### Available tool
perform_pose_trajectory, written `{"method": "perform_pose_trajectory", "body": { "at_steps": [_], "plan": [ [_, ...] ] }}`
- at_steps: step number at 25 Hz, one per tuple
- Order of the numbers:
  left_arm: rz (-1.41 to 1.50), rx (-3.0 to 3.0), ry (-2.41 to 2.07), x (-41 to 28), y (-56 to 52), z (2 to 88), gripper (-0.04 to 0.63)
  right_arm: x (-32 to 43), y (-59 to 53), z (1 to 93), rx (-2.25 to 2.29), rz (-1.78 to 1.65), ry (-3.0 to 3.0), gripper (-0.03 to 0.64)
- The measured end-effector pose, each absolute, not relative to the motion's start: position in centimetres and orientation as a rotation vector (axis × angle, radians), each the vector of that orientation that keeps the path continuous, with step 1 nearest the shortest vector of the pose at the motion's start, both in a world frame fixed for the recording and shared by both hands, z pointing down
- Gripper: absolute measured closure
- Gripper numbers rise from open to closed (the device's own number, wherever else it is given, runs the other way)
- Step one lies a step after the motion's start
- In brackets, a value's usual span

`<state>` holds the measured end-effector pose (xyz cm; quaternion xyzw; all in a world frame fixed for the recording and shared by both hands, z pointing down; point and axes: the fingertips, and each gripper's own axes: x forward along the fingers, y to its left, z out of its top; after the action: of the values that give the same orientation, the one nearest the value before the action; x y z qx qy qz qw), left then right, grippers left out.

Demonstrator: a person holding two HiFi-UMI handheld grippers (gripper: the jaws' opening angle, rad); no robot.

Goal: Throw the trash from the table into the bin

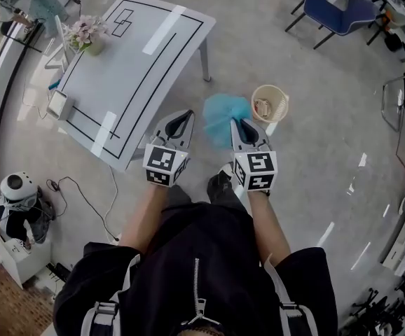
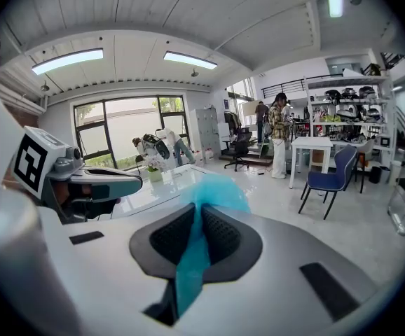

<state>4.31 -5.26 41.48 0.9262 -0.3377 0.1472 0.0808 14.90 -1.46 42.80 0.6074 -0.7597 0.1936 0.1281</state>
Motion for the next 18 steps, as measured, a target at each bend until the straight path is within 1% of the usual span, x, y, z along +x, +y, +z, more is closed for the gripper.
{"method": "perform_pose_trajectory", "body": {
  "at_steps": [9,18],
  "plan": [
    [0.52,2.828,-0.893,14.6,-3.5,42.2,0.591,25.8,1.2,43.9,1.862,0.614,-2.16,0.592],
    [0.564,2.91,-0.726,20.6,-2.0,41.8,0.591,31.7,5.5,44.9,2.03,0.686,-2.048,0.592]
  ]
}}
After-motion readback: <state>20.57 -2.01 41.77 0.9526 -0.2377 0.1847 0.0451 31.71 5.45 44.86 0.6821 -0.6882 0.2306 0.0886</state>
